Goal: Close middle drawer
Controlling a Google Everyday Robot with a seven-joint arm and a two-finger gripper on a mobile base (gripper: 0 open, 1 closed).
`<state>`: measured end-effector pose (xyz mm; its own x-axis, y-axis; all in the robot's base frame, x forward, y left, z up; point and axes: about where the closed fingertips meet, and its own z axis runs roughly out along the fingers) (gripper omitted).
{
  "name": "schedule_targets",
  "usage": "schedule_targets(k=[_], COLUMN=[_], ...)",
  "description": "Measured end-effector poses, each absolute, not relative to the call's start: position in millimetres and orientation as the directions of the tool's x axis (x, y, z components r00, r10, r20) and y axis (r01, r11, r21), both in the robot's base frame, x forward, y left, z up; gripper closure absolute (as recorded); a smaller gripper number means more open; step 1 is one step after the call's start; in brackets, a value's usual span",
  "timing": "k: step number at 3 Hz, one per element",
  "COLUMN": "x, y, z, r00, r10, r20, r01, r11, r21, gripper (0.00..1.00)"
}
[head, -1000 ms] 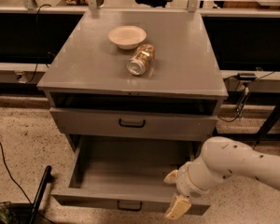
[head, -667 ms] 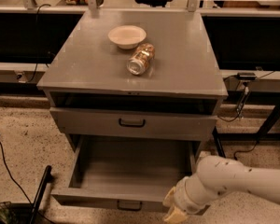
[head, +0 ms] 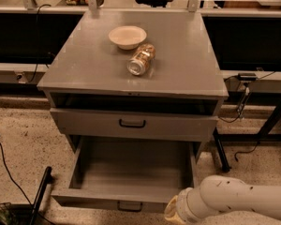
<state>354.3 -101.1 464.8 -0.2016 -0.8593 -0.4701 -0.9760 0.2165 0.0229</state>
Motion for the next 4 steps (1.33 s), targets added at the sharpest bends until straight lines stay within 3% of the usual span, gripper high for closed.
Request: schedule_targets(k=[4], x=[338], y=[-58], z=[399], r00=[-0.052], r10=[-0.768], r20=[-0.638], r01=[-0.998], r11=[0.061], r21=[0.007], gripper=[1.00])
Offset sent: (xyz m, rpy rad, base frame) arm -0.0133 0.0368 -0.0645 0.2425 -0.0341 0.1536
